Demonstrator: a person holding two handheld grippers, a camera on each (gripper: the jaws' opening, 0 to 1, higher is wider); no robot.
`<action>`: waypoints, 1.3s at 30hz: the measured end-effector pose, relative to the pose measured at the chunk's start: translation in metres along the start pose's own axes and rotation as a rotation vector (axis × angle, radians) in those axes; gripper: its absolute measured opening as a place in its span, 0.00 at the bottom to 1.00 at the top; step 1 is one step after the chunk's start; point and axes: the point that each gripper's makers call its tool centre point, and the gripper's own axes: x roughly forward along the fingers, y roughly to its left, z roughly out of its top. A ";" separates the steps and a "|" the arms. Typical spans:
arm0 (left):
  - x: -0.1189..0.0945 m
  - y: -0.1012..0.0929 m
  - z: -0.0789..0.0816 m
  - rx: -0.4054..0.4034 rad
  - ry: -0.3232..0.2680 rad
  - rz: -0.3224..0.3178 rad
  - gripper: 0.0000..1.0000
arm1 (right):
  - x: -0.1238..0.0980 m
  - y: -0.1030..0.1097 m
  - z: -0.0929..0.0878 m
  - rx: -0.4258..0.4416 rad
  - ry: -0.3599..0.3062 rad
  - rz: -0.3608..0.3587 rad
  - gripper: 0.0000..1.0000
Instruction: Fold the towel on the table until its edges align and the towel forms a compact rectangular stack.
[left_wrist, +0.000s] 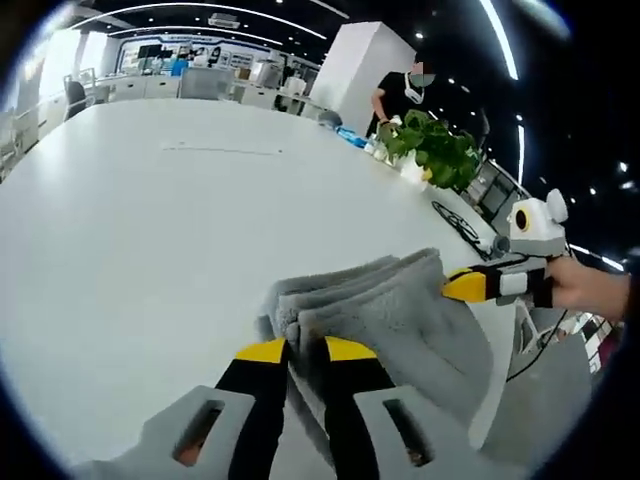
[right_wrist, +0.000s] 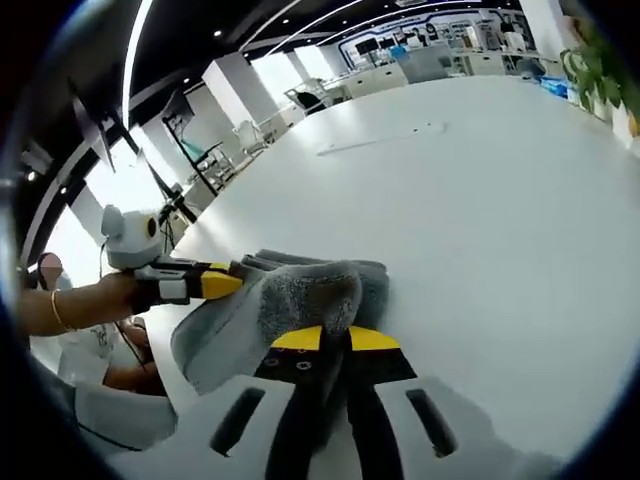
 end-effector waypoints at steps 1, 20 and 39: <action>-0.001 0.003 0.001 0.017 0.007 0.019 0.20 | 0.001 -0.001 -0.001 -0.004 -0.002 -0.013 0.05; -0.048 -0.059 0.021 0.350 -0.016 -0.235 0.23 | -0.033 0.027 0.009 -0.459 0.010 0.107 0.18; -0.022 -0.057 -0.026 0.638 0.170 -0.339 0.63 | -0.002 0.060 -0.038 -0.909 0.279 0.290 0.66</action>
